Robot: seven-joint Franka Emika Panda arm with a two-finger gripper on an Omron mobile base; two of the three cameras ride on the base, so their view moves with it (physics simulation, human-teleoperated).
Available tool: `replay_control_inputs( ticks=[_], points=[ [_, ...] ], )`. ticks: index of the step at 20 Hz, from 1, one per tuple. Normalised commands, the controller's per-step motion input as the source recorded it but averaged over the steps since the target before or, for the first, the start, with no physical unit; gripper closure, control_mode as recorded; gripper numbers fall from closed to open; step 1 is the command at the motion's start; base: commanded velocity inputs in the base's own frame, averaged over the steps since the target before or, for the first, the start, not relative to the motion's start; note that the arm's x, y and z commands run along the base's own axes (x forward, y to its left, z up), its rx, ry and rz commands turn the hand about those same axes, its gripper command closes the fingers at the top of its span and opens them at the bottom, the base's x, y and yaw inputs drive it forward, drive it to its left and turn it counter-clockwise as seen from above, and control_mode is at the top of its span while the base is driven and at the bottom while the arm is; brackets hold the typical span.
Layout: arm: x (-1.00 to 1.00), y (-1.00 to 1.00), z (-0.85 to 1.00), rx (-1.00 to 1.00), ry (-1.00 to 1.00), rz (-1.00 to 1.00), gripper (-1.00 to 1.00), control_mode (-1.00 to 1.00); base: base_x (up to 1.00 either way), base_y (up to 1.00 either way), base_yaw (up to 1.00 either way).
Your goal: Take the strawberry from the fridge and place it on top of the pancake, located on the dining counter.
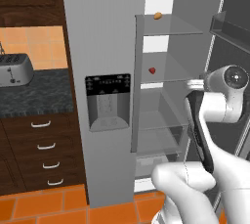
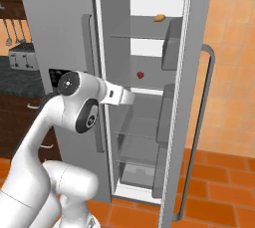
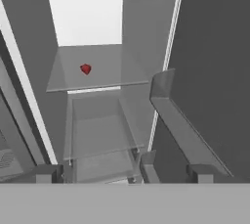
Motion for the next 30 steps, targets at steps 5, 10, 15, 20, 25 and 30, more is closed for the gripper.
replay_control_inputs(
  ticks=[5,10,15,20,25,30],
  points=[
    [-0.55,0.88,-0.14,0.12,0.00,0.11,-1.00,-1.00,0.00,0.00,0.00],
    [-0.43,0.52,-0.08,0.03,0.01,0.03,-1.00,-1.00,0.00,0.00,0.00],
    [0.05,0.04,-0.03,-0.01,0.01,0.02,-1.00,1.00,0.10,-0.06,-0.01],
    [0.00,0.00,0.00,0.00,0.00,0.00,-1.00,1.00,0.76,-0.18,-0.09],
    [0.00,0.00,0.00,0.00,0.00,0.00,-1.00,1.00,0.73,-0.55,0.01],
    [0.00,0.00,0.00,0.00,0.00,0.00,-1.00,1.00,0.60,-0.16,0.12]
  ],
)
